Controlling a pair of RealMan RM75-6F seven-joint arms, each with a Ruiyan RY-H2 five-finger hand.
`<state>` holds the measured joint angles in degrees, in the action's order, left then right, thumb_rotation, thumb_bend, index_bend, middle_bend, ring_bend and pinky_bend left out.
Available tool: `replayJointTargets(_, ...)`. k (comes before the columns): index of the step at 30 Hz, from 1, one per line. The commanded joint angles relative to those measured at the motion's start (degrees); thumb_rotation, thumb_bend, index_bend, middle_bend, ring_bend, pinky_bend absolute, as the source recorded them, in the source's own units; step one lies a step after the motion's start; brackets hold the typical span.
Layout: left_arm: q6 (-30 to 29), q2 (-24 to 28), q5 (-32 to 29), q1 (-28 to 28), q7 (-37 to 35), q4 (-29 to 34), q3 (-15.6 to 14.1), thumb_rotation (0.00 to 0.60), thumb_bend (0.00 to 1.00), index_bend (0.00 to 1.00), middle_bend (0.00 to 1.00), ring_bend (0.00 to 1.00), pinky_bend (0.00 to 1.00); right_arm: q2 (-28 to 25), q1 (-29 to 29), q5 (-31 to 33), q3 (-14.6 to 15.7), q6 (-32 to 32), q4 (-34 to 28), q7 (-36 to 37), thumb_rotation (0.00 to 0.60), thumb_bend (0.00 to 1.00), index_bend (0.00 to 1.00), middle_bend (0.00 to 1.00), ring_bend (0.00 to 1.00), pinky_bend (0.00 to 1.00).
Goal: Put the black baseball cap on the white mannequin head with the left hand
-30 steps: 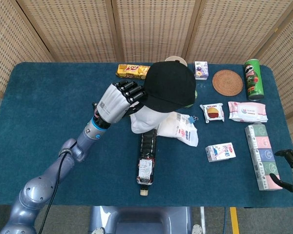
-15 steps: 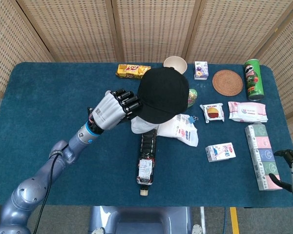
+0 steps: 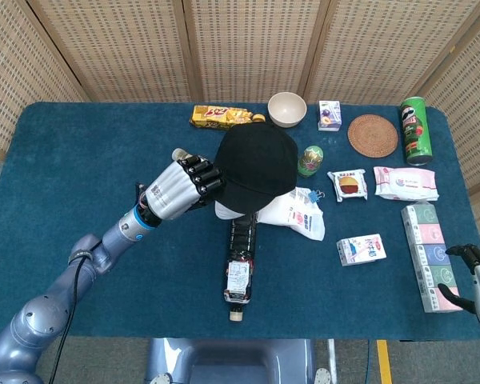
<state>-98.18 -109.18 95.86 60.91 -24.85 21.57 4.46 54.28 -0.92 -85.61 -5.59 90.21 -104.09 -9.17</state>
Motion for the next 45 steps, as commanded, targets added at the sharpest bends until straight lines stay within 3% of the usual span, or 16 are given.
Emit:
replayJointTargets(1, -0.2, 0.4, 0.4, -0.2, 0.4, 0.1, -0.5, 0.600, 0.38, 0.83, 0.59, 0.55, 0.68, 0.0, 0.0, 0.0, 0.0, 0.1, 0.1, 0.1, 0.600, 0.15, 0.38, 0.41, 0.44, 0.45)
replayJointTargets(18, -0.8, 3.2, 1.5, -0.7, 2.7, 3.1, -1.7, 0.600, 0.37, 0.83, 0.59, 0.55, 0.68, 0.2, 0.2, -0.3, 0.1, 0.5, 0.8, 1.2, 0.600, 0.15, 0.38, 0.40, 0.44, 0.45)
replayJointTargets(29, 0.6, 4.4, 1.6, -1.3, 4.4, 5.0, -1.9, 0.600, 0.37, 0.82, 0.59, 0.48, 0.64, 0.3, 0.2, -0.5, 0.1, 0.5, 0.9, 1.3, 0.600, 0.15, 0.38, 0.40, 0.44, 0.45)
replayJointTargets(39, 1.5, 5.6, 1.9, -1.7, 6.1, 7.6, -2.0, 0.600, 0.37, 0.77, 0.57, 0.44, 0.63, 0.4, 0.3, -0.6, 0.1, 0.7, 1.1, 1.5, 0.600, 0.15, 0.38, 0.40, 0.44, 0.45)
replayJointTargets(45, 2.3, 6.3, 1.8, -2.1, 7.4, 9.2, -1.9, 0.600, 0.36, 0.67, 0.52, 0.39, 0.61, 0.4, 0.2, -0.5, 0.1, 0.6, 1.3, 1.7, 0.600, 0.15, 0.38, 0.40, 0.44, 0.45)
